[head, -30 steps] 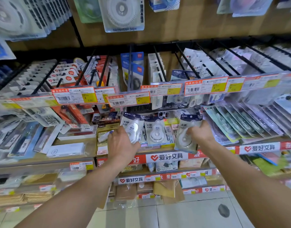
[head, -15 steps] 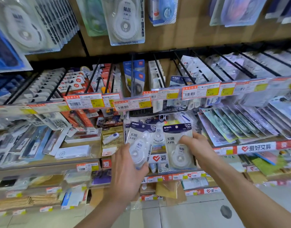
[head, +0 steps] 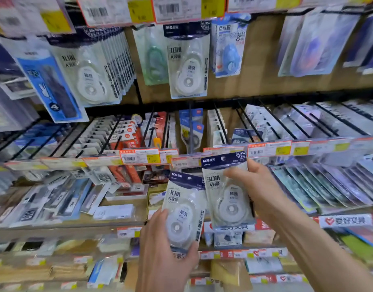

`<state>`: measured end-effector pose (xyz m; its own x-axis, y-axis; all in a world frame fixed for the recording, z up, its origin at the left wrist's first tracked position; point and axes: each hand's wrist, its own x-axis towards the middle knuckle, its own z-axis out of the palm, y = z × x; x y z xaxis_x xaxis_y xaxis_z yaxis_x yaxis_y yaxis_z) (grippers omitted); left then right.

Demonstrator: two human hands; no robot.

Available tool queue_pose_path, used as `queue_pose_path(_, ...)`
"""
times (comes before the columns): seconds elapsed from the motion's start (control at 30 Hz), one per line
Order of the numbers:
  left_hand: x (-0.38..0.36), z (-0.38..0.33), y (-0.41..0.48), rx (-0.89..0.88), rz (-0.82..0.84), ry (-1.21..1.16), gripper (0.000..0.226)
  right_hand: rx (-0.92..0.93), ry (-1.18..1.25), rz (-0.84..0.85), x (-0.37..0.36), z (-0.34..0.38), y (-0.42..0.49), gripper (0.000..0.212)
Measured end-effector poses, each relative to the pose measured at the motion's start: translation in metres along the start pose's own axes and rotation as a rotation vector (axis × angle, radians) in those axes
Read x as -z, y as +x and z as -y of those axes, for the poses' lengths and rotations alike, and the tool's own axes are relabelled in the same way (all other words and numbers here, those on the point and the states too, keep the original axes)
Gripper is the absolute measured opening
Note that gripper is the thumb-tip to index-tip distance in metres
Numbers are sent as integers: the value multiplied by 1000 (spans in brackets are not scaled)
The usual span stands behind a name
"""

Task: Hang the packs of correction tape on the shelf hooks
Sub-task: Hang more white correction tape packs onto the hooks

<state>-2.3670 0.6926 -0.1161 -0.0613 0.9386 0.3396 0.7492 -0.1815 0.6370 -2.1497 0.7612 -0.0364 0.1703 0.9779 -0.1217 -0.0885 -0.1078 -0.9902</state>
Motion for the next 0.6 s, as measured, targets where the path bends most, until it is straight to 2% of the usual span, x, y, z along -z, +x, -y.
queue_pose_path(0.03, 2, -1, -1, -13, -31, -1, 94, -2, 19, -12, -3, 6, 0, 6)
queue_pose_path(0.07, 3, -2, -1, -28, -52, 4, 95, 2, 39, -22, -7, 13, 0, 16)
queue_pose_path(0.13, 7, -5, 0, -22, -75, 12, 95, 19, 55, -25, -13, 27, 0, 22)
queue_pose_path(0.3, 18, -19, 11, 50, -101, -28, 97, 127, 105, -15, -25, 63, 8, 3)
queue_pose_path(0.43, 25, -25, 21, 77, -119, -41, 103, 198, 146, 12, -35, 95, 21, 4)
queue_pose_path(0.6, 38, -38, 35, 164, -123, -151, 98, 312, 129, 21, -46, 135, 36, 4)
